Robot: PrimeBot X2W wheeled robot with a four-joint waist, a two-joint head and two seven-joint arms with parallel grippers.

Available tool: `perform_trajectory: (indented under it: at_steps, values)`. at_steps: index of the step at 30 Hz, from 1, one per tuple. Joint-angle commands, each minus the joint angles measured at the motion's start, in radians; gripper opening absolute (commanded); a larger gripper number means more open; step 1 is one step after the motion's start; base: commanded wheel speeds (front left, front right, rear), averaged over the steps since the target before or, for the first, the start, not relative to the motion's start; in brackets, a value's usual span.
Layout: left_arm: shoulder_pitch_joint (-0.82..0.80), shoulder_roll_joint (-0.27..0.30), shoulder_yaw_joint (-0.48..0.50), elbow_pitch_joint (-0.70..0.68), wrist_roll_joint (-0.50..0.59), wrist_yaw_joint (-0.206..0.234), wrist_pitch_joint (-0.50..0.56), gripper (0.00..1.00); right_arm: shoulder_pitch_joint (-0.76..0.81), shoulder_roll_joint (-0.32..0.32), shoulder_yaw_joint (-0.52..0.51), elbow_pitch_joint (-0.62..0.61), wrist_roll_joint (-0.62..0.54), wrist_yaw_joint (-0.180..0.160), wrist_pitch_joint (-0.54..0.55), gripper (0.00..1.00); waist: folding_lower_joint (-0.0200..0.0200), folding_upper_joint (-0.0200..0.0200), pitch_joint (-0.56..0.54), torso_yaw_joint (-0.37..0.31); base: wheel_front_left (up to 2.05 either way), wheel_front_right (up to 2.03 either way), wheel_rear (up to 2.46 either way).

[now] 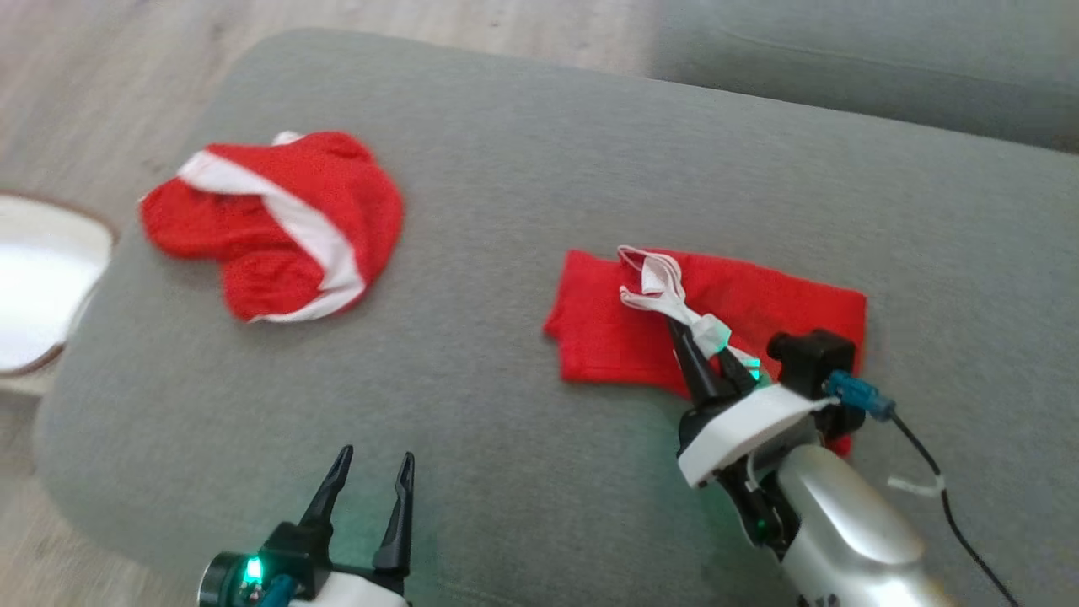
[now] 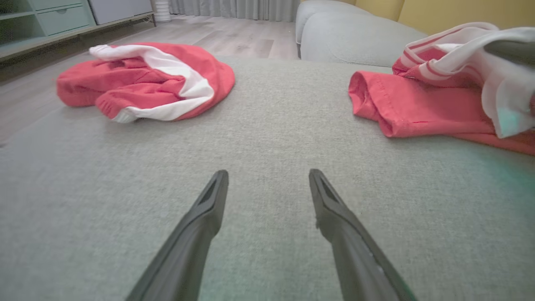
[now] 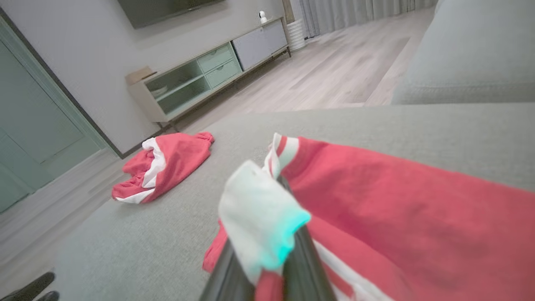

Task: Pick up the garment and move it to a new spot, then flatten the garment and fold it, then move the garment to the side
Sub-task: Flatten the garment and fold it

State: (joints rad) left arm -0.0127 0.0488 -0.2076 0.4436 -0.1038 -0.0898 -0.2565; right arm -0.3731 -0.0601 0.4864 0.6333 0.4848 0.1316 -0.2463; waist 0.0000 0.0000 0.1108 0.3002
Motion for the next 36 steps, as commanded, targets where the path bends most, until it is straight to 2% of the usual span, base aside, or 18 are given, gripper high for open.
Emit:
perform_trajectory:
  at_steps: [1,6,7,8,9,13,16,19,24,28,36]
  values:
    - [-0.008,0.001,0.022,-0.025,0.009,-0.005,-0.005,1.00,-0.062,0.010,0.023,-0.019,0.009,-0.001,-0.006,0.00,0.0000,0.0000,-0.001,0.058,0.00,0.00,0.00]
    - [-0.008,0.001,0.023,-0.026,0.016,-0.012,-0.005,1.00,-0.115,0.010,0.042,0.037,0.046,-0.001,-0.013,0.00,0.0000,0.0000,-0.003,0.092,0.00,0.00,0.00]
    - [-0.008,0.001,0.025,-0.026,0.017,-0.012,-0.005,1.00,-0.123,0.010,0.047,0.043,0.057,-0.001,-0.014,0.13,0.0000,0.0000,-0.004,0.092,0.00,0.00,0.00]
    - [-0.008,0.001,0.027,-0.024,0.020,-0.013,-0.005,1.00,-0.128,0.010,0.055,0.036,0.079,-0.001,-0.015,0.61,0.0000,0.0000,-0.006,0.089,0.00,0.00,0.00]
    - [-0.010,0.001,0.029,-0.023,0.022,-0.013,-0.005,1.00,-0.130,0.010,0.069,0.029,0.100,-0.001,-0.015,1.00,0.0000,0.0000,-0.008,0.084,0.00,0.00,0.00]
    - [-0.021,0.001,0.049,-0.025,0.023,-0.011,-0.005,1.00,-0.131,0.010,0.075,0.017,0.147,-0.001,-0.015,1.00,0.0000,0.0000,-0.018,0.043,0.00,0.00,0.00]
    - [-0.033,0.001,0.063,-0.037,0.025,-0.009,-0.005,1.00,-0.113,0.010,0.010,-0.012,0.127,-0.001,-0.015,1.00,0.0000,0.0000,-0.027,-0.004,0.00,0.00,0.00]
    - [-0.041,0.001,0.079,-0.050,0.026,-0.006,-0.005,1.00,-0.067,0.010,-0.094,-0.025,0.050,-0.001,-0.015,1.00,0.0000,0.0000,-0.039,-0.057,0.00,0.00,0.00]
    - [-0.052,0.001,0.105,-0.064,0.032,0.004,-0.005,1.00,0.023,0.010,-0.258,-0.042,-0.156,-0.001,-0.015,1.00,0.0000,0.0000,-0.056,-0.144,0.00,0.00,0.00]
    - [-0.050,0.004,0.123,-0.083,0.048,0.010,-0.005,1.00,0.085,0.010,-0.327,-0.063,-0.275,-0.001,-0.015,1.00,0.0000,0.0000,-0.066,-0.202,0.00,0.00,0.00]
    - [0.018,0.004,0.155,-0.106,0.052,0.022,-0.005,1.00,0.210,0.010,-0.385,-0.082,-0.386,-0.001,-0.015,1.00,0.0000,0.0000,-0.096,-0.279,0.00,0.00,0.00]
